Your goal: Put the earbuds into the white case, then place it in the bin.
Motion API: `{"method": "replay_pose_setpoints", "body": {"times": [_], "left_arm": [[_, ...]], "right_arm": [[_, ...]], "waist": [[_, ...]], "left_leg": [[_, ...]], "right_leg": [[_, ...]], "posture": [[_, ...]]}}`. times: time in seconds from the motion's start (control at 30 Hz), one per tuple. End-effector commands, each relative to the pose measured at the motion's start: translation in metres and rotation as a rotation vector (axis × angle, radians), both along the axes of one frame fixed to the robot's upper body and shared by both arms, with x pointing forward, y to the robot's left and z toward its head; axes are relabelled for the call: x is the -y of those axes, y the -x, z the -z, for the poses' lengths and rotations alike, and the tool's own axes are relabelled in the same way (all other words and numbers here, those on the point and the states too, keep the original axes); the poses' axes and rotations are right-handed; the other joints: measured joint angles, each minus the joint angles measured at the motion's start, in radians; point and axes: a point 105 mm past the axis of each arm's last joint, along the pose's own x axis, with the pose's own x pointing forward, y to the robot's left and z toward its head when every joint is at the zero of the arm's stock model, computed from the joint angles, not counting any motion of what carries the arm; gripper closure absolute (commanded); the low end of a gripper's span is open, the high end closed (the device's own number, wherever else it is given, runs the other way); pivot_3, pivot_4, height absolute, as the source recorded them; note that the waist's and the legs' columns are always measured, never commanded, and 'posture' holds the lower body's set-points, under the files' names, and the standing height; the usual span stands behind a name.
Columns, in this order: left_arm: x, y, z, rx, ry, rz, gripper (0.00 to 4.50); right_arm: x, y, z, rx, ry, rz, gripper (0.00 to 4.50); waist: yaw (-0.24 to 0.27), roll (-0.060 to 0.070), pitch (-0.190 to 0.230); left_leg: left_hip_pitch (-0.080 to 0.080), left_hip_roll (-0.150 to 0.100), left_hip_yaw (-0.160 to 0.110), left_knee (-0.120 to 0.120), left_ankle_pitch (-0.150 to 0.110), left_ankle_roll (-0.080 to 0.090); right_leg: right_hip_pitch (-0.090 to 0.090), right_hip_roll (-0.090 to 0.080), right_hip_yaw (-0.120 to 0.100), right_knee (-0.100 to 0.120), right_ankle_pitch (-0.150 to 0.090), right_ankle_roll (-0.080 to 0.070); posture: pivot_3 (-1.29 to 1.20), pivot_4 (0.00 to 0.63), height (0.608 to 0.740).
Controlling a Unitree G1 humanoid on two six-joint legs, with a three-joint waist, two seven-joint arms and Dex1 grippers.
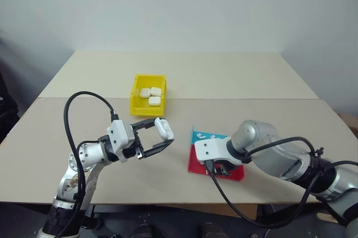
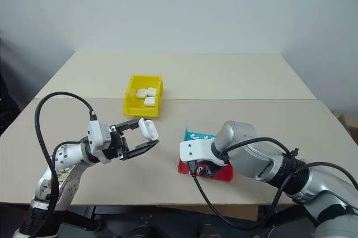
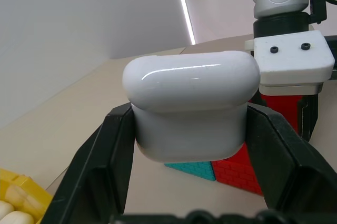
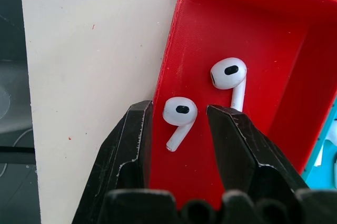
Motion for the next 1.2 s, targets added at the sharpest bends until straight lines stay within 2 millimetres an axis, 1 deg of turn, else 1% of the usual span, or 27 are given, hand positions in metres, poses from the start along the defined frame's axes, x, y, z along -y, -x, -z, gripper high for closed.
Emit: {"method": "replay_pose_setpoints", "body": {"times": [0.03,0.17,0.27,0.77,0.83,0.87,1.2], "left_arm": [[0.0041,0.0039,-0.0117,0.056,-0.001,0.014,1.69],[0.004,0.0039,-0.0116,0.055,-0.002,0.011,1.69],[0.0037,0.0036,-0.0112,0.053,-0.007,0.009,1.69],[0.006,0.0029,-0.0095,0.049,-0.015,0.017,1.69],[0.0061,0.0029,-0.0093,0.049,-0.017,0.018,1.69],[0.0062,0.0029,-0.0093,0.048,-0.018,0.018,1.69],[0.0059,0.0028,-0.0091,0.043,-0.018,0.013,1.69]], "right_arm": [[-0.0012,-0.0032,-0.0042,0.029,0.002,-0.007,2.47],[-0.0006,-0.0039,-0.0024,0.029,0.007,-0.007,2.47],[-0.0007,-0.0042,-0.0021,0.029,0.005,-0.005,3.05],[-0.0003,-0.0034,0.0003,0.04,0.014,-0.008,3.05],[-0.0001,-0.0029,0.0005,0.039,0.014,-0.008,3.43],[0.0,-0.0028,0.0005,0.039,0.014,-0.009,3.54],[-0.0002,-0.0035,-0.0005,0.049,0.01,-0.011,3.54]], "waist": [[0.0,0.0,0.0],[0.0,0.0,0.0],[0.0,0.0,0.0],[0.0,0.0,0.0],[0.0,0.0,0.0],[0.0,0.0,0.0],[0.0,0.0,0.0]], "left_leg": [[0.0,0.0,0.0,0.0,0.0,0.0],[0.0,0.0,0.0,0.0,0.0,0.0],[0.0,0.0,0.0,0.0,0.0,0.0],[0.0,0.0,0.0,0.0,0.0,0.0],[0.0,0.0,0.0,0.0,0.0,0.0],[0.0,0.0,0.0,0.0,0.0,0.0],[-0.001,0.0,0.0,0.0,0.0,0.0]], "right_leg": [[0.0,0.0,0.0,0.0,0.0,-0.001],[0.0,0.0,0.0,0.0,-0.002,-0.003],[0.0,0.0,0.0,0.0,-0.002,-0.003],[-0.001,0.0,0.0,0.0,-0.002,-0.003],[-0.001,0.0,0.0,0.0,-0.002,-0.003],[-0.001,0.0,0.0,0.0,-0.002,-0.003],[-0.001,0.0,0.0,0.0,-0.002,-0.004]], "posture": [[0.0,0.15,0.74],[0.0,0.15,0.74],[0.0,0.15,0.74],[0.0,0.15,0.74],[0.0,0.15,0.74],[0.0,0.15,0.74],[0.0,0.15,0.74]]}}
